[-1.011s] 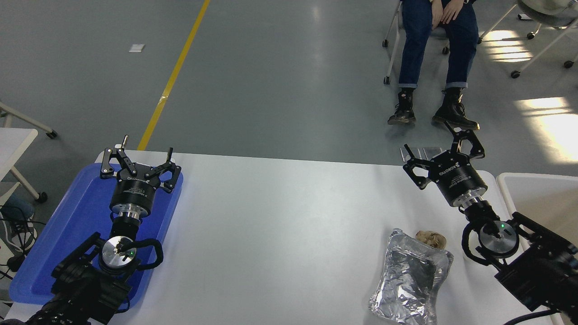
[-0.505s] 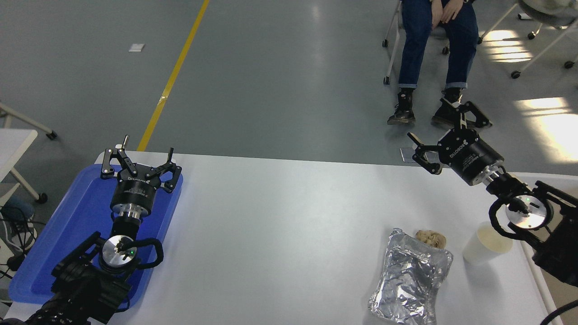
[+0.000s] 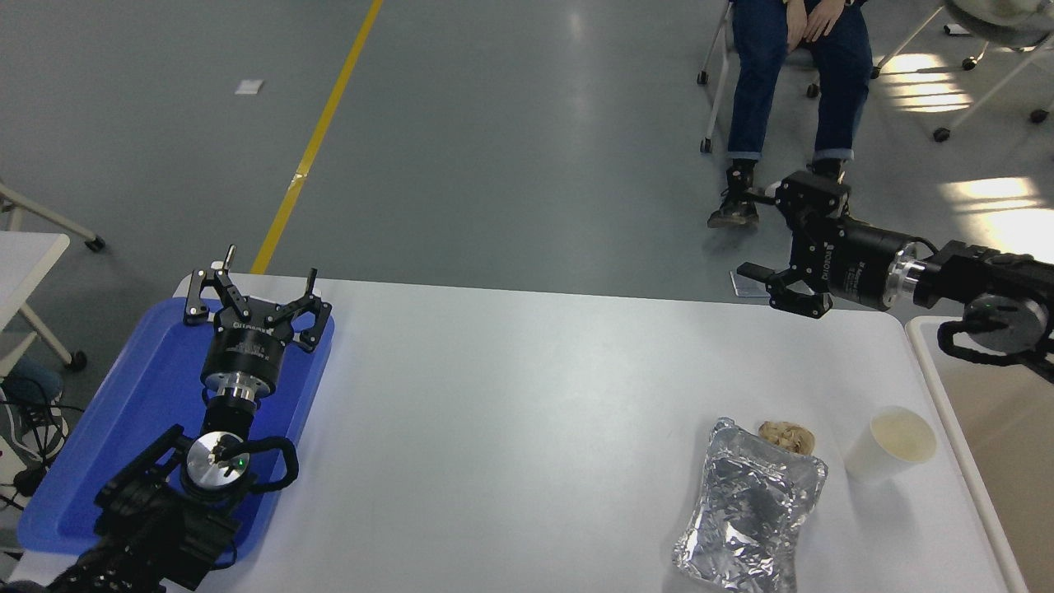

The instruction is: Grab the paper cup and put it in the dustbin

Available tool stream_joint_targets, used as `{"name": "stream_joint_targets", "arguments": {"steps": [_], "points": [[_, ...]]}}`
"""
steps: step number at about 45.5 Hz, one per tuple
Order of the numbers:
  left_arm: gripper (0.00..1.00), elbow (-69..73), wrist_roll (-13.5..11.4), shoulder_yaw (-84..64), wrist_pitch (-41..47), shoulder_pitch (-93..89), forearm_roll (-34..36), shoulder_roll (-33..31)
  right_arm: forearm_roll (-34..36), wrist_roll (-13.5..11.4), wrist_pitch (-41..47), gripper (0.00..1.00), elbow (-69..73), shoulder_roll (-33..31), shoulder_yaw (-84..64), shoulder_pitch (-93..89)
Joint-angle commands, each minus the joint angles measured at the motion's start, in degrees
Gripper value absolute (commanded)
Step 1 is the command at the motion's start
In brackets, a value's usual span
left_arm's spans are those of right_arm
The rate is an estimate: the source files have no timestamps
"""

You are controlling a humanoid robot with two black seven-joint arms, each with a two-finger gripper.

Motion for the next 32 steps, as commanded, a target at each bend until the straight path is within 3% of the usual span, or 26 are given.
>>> {"name": "stream_joint_targets", "arguments": {"steps": [1,20,32], "points": [[1.00,0.0,0.0,0.0,0.0,0.0,0.0,0.1,-11.3,-0.1,0.0,1.00,8.5,-4.5,-10.3,9.6],[1.00,0.0,0.0,0.0,0.0,0.1,0.1,0.1,-27.9,-0.3,0.1,1.00,28.8,-7.5,-29.9,29.6],[1.00,0.0,0.0,0.0,0.0,0.1,0.1,0.1,-28.7,-0.3,0.6,1.00,36.1,-7.5,-42.2,41.2]]}}
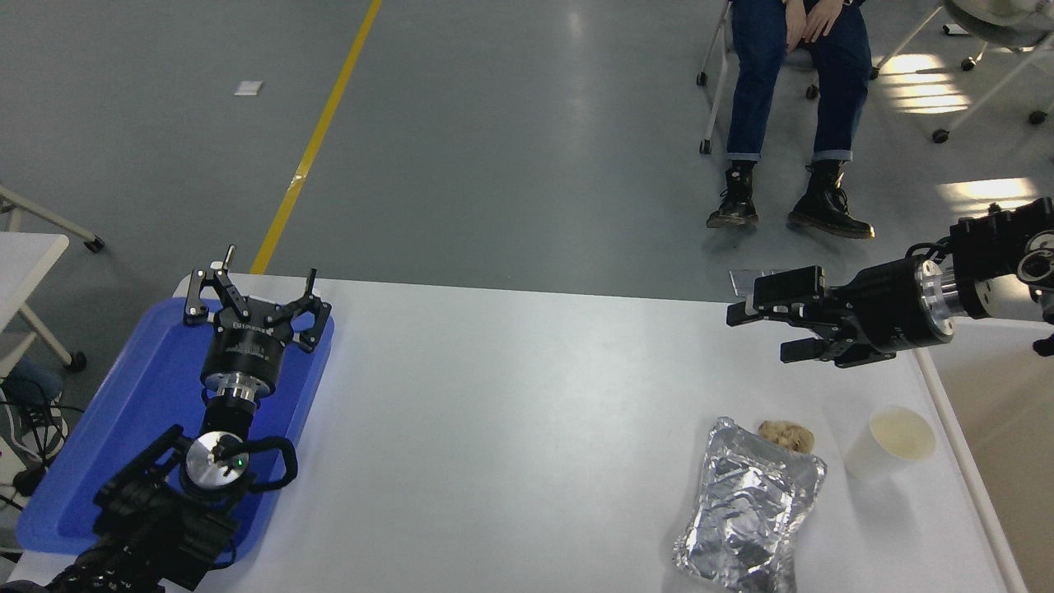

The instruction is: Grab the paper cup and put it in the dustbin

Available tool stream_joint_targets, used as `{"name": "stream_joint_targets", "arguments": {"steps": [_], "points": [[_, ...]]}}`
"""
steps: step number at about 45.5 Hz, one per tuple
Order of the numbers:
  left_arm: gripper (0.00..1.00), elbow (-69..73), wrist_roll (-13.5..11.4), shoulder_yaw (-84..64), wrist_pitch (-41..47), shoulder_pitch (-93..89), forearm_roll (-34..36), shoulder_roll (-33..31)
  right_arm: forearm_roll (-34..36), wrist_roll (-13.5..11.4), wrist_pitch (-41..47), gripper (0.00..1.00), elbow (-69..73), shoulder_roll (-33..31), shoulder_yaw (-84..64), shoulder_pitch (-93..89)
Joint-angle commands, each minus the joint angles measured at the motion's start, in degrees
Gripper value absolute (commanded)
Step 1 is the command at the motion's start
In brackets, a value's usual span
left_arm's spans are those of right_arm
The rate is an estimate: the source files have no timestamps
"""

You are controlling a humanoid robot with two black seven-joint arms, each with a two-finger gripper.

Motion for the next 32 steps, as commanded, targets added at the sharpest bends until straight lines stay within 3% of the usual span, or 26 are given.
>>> {"name": "stream_joint_targets", "arguments": {"steps": [1,15,32], "points": [[1.00,0.0,0.0,0.0,0.0,0.0,0.0,0.0,-3.3,0.0,0.4,1.00,8.4,-0.6,-11.5,10.9],[1.00,0.0,0.0,0.0,0.0,0.0,0.1,0.0,-3.3,0.0,2.3,1.00,14.1,2.5,-22.0,19.9],[1.00,0.0,0.1,0.0,0.0,0.0,0.1,0.0,-0.1,-0.1,10.1,1.00,16.4,8.3,-22.7,29.1]]}}
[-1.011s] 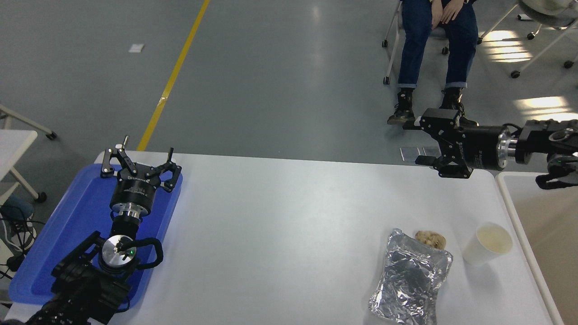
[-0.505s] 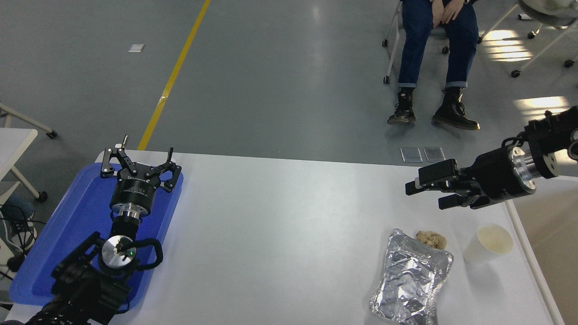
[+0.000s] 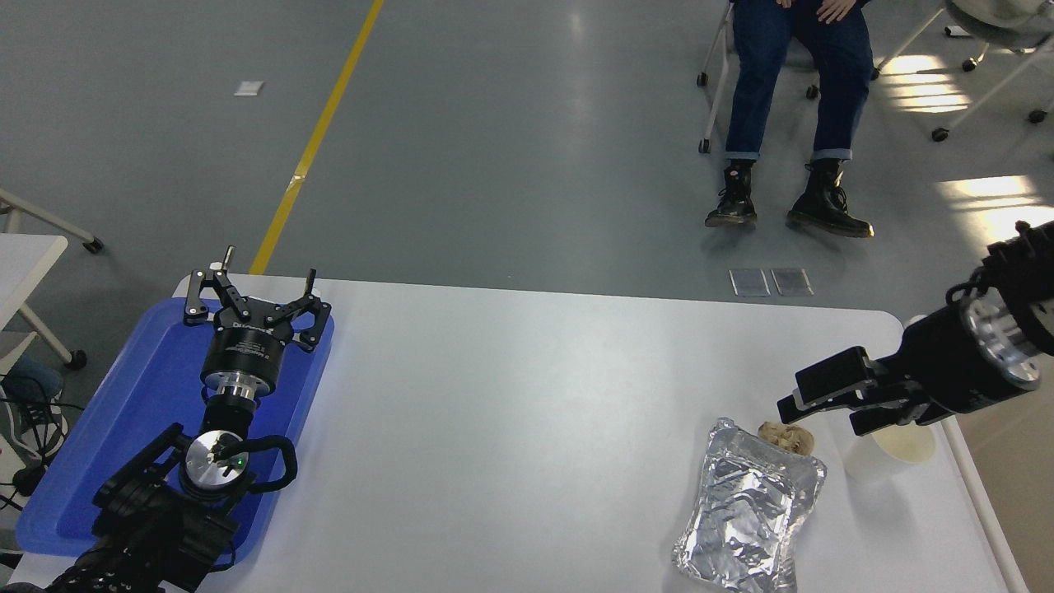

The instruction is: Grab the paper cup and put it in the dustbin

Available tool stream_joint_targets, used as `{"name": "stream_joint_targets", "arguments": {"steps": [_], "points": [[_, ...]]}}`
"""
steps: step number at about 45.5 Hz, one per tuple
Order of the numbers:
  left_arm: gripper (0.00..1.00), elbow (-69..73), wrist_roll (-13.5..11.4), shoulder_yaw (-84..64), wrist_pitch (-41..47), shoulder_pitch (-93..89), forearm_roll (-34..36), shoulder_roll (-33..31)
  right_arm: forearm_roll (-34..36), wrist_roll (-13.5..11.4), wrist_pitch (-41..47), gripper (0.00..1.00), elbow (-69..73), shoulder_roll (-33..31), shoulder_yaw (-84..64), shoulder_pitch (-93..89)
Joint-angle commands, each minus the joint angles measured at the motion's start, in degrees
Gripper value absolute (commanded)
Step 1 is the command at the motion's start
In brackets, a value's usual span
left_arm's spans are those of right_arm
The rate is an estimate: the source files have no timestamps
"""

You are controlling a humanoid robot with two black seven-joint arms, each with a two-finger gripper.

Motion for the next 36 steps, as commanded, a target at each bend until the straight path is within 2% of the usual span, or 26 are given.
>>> {"name": "stream_joint_targets", "arguments": {"steps": [1,17,36], "points": [[1.00,0.0,0.0,0.0,0.0,0.0,0.0,0.0,2.4,-0.1,5.2,1.00,1.7,2.8,-1.5,5.8],[1.00,0.0,0.0,0.0,0.0,0.0,0.0,0.0,13.8,-0.9,6.9,1.00,1.8,3.8,-1.7,6.4],[1.00,0.0,0.0,0.0,0.0,0.0,0.0,0.0,13.5,-0.8,5.3,1.00,1.7,3.6,-2.8,6.1]]}}
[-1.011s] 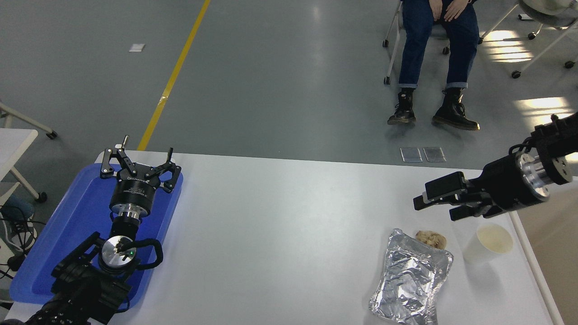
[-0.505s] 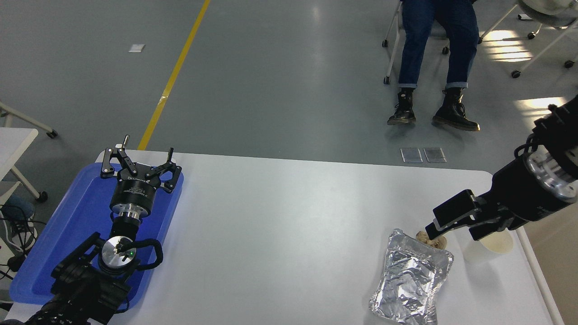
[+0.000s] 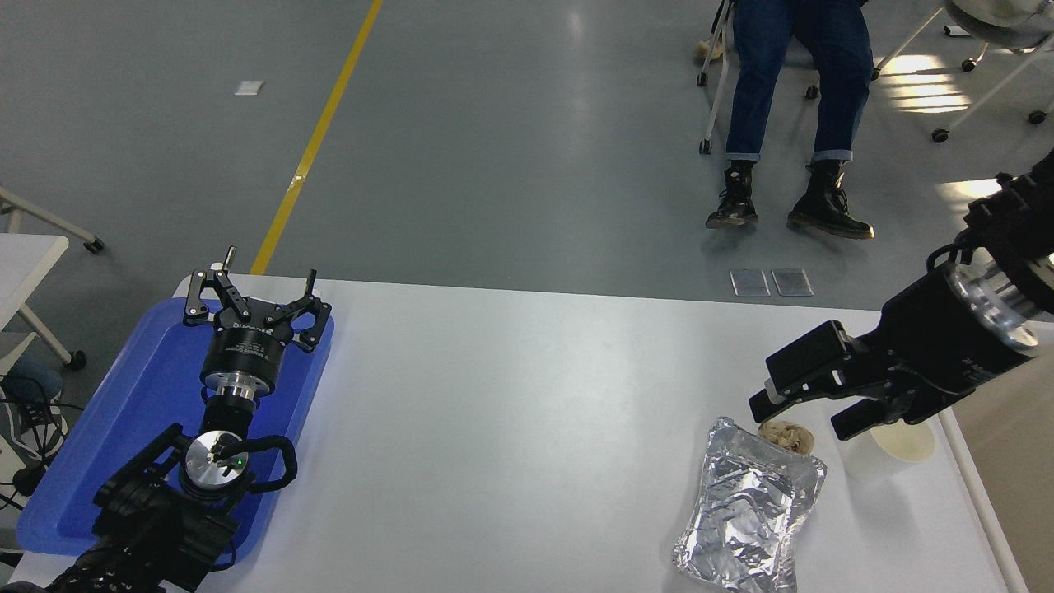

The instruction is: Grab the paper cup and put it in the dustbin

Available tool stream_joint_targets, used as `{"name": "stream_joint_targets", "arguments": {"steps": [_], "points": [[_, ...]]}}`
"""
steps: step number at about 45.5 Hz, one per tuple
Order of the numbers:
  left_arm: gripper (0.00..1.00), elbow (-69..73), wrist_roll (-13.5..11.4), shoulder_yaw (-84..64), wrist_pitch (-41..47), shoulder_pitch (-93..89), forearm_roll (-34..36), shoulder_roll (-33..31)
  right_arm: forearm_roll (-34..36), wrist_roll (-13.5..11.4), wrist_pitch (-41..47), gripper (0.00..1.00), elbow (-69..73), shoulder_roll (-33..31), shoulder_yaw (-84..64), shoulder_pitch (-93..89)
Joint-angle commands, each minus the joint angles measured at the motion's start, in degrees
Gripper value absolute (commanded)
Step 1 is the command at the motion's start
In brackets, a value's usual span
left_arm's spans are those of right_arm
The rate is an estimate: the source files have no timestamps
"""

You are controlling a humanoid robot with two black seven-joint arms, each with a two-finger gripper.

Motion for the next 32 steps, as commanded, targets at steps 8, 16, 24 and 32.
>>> {"name": "stream_joint_targets", "arguments": {"steps": [8,16,24,32], "points": [[1.00,0.0,0.0,0.0,0.0,0.0,0.0,0.0,-4.8,0.1,-0.3,1.00,-0.7,-0.3,-1.4,-0.7],[1.00,0.0,0.0,0.0,0.0,0.0,-0.1,0.0,-10.4,0.1,-0.3,1.00,-2.8,-2.0,-2.5,-3.2],[1.00,0.0,-0.1,0.0,0.0,0.0,-0.1,0.0,-19.1,0.2,-0.3,1.00,-11.1,-4.6,-1.6,-9.8],[1.00,0.0,0.0,0.0,0.0,0.0,-0.1,0.0,-26.8,0.3,-0.3,1.00,-19.5,-7.8,2.7,-17.3]]}}
